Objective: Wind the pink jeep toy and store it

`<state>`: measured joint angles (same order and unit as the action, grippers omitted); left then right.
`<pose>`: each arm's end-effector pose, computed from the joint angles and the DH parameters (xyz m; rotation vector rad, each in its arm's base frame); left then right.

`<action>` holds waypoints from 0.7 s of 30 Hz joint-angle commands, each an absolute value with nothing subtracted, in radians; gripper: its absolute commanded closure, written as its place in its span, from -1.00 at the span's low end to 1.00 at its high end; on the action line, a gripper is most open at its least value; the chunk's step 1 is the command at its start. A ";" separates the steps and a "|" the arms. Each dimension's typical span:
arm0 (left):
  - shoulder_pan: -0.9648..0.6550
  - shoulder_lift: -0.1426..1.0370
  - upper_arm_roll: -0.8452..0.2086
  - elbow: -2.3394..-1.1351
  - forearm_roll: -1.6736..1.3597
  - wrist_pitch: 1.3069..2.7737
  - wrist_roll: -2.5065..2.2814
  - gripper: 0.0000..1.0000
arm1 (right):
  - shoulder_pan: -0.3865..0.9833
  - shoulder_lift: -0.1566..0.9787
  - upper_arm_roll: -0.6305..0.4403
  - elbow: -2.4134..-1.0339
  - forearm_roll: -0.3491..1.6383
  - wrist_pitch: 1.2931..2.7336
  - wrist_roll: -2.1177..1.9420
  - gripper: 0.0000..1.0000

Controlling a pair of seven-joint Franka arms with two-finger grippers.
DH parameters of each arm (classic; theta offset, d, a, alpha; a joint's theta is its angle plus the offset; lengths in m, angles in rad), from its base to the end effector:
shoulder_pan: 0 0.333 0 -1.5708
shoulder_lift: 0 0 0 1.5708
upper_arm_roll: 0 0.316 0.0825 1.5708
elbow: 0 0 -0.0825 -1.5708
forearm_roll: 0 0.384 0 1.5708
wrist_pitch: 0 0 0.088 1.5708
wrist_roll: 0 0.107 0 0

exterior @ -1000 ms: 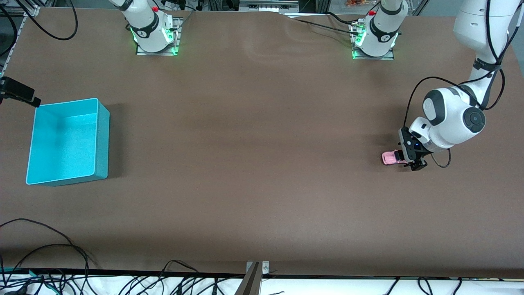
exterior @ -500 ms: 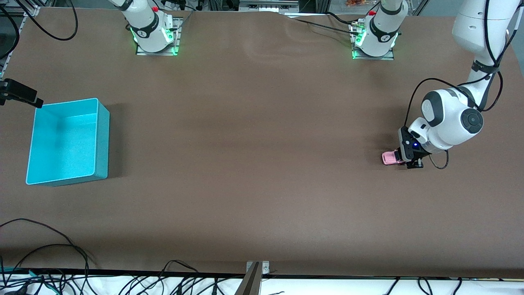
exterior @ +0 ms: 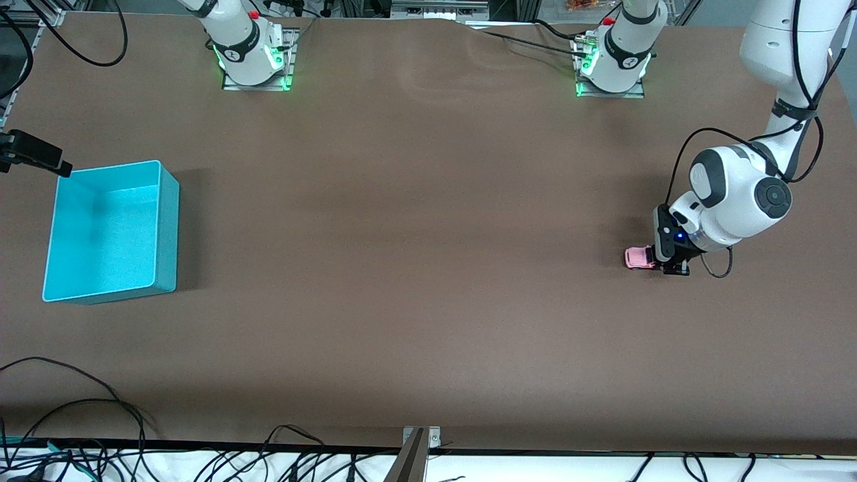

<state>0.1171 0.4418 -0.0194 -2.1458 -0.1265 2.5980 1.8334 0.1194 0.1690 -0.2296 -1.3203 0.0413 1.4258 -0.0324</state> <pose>0.5679 0.0581 0.1941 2.1350 -2.2558 0.1037 0.5886 -0.0467 0.6340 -3.1314 0.1112 0.0923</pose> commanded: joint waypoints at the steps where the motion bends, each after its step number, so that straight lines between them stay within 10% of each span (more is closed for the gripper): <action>1: 0.114 0.445 -0.014 -2.146 -0.133 2.599 1.853 1.00 | 0.114 0.164 -0.230 -1.327 0.058 1.422 -0.040 -1.00; 21: 0.126 0.460 0.026 -2.143 -0.130 2.600 1.864 1.00 | 0.114 0.164 -0.230 -1.327 0.060 1.422 -0.040 -1.00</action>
<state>0.1234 0.4421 0.0102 -2.1457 -0.1265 2.5981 1.8334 0.1194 0.1724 -0.2296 -1.3205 0.0413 1.4258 -0.0324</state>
